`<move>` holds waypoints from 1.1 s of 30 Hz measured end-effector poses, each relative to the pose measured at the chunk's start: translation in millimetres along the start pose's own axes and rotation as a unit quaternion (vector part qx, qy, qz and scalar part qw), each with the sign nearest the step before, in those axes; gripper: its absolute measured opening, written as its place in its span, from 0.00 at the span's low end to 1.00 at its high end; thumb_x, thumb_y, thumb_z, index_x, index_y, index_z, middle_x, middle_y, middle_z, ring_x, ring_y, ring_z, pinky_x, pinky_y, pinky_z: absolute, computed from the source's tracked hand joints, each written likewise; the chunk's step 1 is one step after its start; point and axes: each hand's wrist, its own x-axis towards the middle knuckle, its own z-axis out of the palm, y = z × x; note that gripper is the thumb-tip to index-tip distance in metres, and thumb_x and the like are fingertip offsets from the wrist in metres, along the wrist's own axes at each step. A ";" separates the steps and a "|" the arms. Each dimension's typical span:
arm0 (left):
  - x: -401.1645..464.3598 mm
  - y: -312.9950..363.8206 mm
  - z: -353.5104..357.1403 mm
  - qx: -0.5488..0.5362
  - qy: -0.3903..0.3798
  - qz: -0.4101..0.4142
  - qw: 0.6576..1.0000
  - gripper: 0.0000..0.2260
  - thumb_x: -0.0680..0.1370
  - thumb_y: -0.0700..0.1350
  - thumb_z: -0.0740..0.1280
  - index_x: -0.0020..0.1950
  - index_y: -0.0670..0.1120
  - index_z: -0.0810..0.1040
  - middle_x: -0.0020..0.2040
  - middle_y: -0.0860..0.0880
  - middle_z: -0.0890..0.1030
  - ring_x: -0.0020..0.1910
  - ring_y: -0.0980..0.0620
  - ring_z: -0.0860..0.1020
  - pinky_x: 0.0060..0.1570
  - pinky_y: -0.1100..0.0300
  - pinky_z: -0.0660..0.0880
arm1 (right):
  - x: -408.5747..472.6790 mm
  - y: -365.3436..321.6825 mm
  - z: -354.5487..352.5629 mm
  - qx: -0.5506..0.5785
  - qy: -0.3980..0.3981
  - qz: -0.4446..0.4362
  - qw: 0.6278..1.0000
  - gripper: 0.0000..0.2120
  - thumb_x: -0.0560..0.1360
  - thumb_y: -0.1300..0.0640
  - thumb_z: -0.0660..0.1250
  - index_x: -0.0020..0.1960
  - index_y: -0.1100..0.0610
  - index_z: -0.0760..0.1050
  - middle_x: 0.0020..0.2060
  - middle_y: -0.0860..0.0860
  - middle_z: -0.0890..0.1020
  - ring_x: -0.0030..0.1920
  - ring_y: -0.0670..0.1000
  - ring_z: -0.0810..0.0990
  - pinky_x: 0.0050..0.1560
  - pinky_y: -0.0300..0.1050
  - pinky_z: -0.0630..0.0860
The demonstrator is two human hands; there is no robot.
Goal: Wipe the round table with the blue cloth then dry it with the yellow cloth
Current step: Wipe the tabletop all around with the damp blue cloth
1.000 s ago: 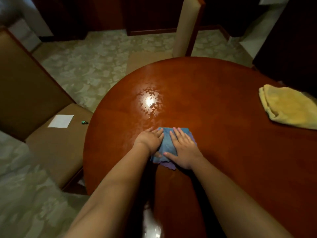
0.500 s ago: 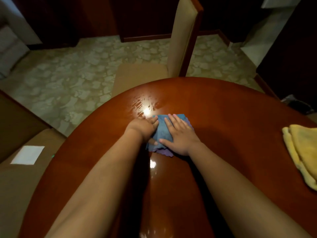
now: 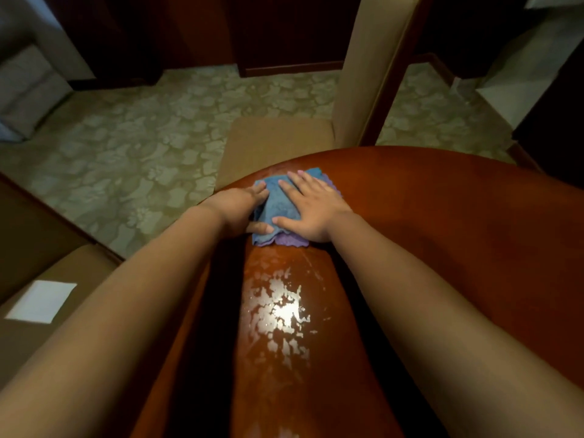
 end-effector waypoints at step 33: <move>-440.9 196.3 169.7 0.083 -0.077 0.076 0.991 0.40 0.79 0.60 0.59 0.78 0.40 0.43 0.78 0.42 0.42 0.77 0.47 0.47 0.74 0.55 0.47 | -458.7 -257.9 87.7 0.078 -0.061 0.039 0.994 0.55 0.59 0.21 0.28 0.78 0.50 0.42 0.75 0.50 0.36 0.74 0.52 0.33 0.74 0.50 0.35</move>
